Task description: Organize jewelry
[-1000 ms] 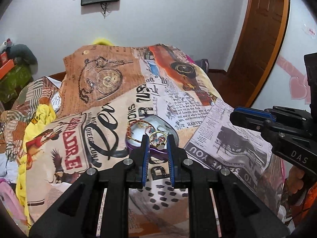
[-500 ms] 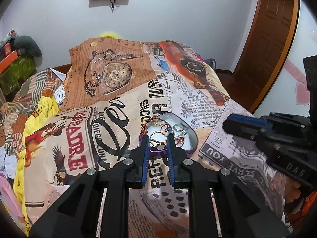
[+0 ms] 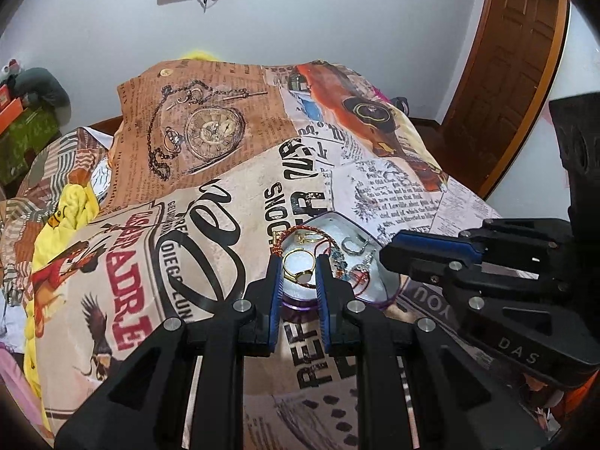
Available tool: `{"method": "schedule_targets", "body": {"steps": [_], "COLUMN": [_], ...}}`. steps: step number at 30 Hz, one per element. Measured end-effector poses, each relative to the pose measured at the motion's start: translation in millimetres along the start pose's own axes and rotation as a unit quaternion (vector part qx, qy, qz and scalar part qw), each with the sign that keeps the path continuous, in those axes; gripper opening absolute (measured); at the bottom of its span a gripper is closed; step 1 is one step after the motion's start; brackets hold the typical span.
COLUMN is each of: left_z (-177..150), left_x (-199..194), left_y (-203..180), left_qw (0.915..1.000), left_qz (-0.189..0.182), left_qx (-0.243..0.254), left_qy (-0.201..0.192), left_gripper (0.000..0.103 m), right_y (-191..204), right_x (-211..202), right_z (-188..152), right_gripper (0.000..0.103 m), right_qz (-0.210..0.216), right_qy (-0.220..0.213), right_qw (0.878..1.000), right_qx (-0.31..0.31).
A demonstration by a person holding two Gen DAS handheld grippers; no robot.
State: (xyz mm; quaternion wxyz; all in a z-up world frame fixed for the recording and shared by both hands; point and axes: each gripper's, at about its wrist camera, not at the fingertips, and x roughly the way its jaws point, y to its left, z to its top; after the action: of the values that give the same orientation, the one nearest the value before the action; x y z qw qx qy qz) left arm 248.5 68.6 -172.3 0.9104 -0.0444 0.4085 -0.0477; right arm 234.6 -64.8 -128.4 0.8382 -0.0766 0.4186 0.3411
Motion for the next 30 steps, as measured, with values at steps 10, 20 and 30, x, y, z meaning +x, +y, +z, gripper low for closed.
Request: {"method": "schedule_targets", "body": {"steps": [10,20,30], "left_z": [2,4,9], "left_x": [17,13,-14], "left_y": [1,-1,1], "left_qw": [0.9999,0.9999,1.0000], "left_qz": [-0.008,-0.004,0.005], "left_qx": [0.000,0.004,-0.004], "left_qy": [0.014,0.012,-0.004], "left_gripper": [0.016,0.016,0.017], "right_y": [-5,-4,10], "right_x": [22,28,10], "right_z": [5,2,5], "right_gripper": [0.009,0.009,0.024], "right_qz": [-0.009,-0.003,-0.028], "right_qy": [0.021,0.041,0.036], "right_qw": [1.000,0.999,0.998], "right_qx": [-0.006,-0.005,-0.036]}}
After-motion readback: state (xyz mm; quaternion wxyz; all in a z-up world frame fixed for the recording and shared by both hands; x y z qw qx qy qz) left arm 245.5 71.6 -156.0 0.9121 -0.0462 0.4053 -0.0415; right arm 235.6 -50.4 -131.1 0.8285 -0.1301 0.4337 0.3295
